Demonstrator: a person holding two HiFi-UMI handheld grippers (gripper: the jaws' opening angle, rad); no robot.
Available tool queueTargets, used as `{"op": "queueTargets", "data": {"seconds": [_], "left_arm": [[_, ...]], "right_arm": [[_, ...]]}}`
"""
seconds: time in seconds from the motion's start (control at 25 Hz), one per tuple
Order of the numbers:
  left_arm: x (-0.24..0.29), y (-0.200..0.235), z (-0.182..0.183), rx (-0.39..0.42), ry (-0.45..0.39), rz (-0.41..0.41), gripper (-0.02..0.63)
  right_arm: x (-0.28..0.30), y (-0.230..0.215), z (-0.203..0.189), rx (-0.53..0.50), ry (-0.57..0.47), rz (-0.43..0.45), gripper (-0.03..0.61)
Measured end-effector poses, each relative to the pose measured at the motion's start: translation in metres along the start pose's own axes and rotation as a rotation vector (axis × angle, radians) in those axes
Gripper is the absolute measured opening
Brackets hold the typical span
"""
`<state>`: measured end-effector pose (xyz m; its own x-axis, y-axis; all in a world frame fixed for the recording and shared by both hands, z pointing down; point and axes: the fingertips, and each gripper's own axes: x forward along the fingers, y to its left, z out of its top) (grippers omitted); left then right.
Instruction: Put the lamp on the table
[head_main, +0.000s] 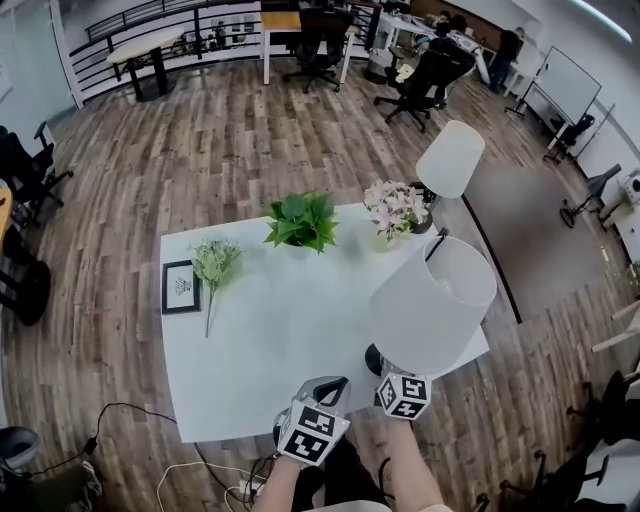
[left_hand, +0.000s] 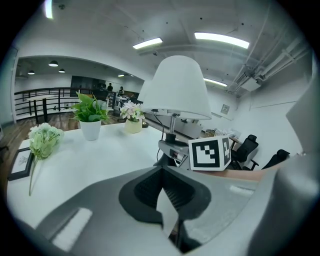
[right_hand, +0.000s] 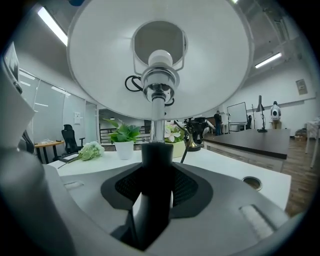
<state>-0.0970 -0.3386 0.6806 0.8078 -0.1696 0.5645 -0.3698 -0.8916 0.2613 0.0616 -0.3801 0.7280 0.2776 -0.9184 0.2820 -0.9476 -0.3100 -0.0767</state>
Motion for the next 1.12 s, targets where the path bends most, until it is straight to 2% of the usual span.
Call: {"op": "queueTargets", "data": {"seconds": [0.4,0.96,1.12], "left_arm": [[-0.01,-0.017,-0.017,-0.006,-0.01,-0.004,0.0],[-0.021,-0.04,-0.026,-0.015,-0.029,0.027,0.0],[-0.024,-0.044,-0.03,-0.019,-0.031,0.042,0.0]], "right_arm": [[-0.019,0.0,-0.018,-0.025,0.03,-0.002,0.163],[-0.021,0.007,-0.014,-0.098,0.015,-0.002,0.162],[-0.033,0.009,-0.022,-0.12,0.022,0.009,0.187]]}}
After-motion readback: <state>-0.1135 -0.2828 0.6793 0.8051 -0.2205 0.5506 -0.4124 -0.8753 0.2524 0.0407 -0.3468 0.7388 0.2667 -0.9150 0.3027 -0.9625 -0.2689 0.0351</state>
